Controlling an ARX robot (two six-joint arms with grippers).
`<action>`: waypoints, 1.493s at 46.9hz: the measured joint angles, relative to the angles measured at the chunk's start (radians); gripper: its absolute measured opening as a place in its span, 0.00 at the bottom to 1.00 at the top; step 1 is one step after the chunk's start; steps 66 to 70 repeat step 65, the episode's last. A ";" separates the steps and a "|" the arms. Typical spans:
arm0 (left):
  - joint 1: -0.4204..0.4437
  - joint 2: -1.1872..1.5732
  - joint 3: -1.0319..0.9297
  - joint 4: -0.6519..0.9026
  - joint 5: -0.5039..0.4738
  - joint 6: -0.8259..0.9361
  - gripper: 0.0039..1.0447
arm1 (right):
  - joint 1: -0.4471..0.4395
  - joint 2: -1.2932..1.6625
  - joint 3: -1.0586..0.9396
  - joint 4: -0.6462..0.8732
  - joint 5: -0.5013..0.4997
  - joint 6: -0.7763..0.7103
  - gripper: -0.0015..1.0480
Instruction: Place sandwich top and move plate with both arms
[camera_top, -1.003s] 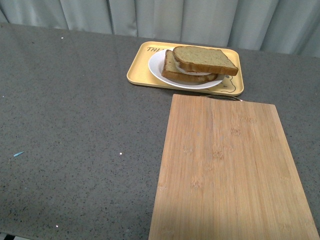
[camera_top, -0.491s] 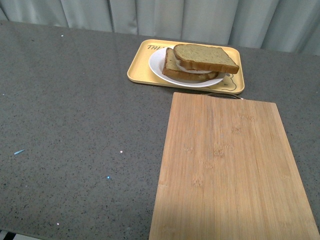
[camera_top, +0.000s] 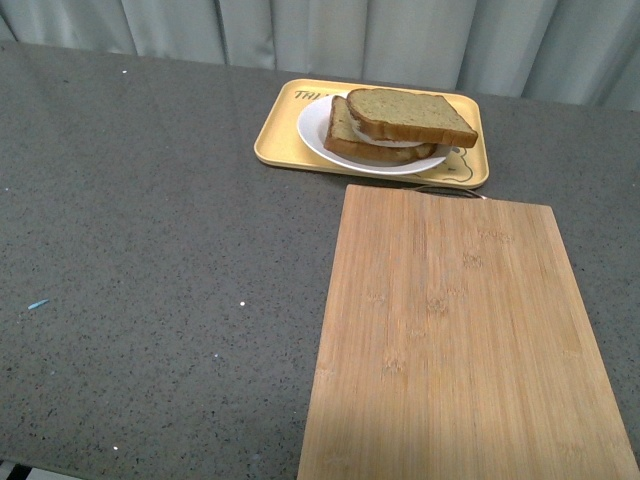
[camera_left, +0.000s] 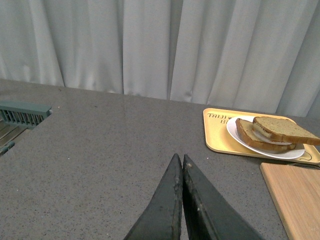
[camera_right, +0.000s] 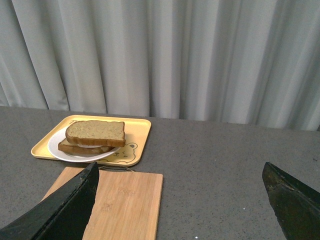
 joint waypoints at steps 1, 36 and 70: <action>0.000 -0.026 0.000 -0.042 0.000 0.000 0.03 | 0.000 0.000 0.000 0.000 0.000 0.000 0.91; 0.000 -0.131 0.000 -0.131 0.000 0.000 0.72 | 0.000 0.000 0.000 0.000 0.000 0.000 0.91; 0.000 -0.131 0.000 -0.131 0.000 0.001 0.94 | 0.000 0.000 0.000 0.000 0.000 0.000 0.91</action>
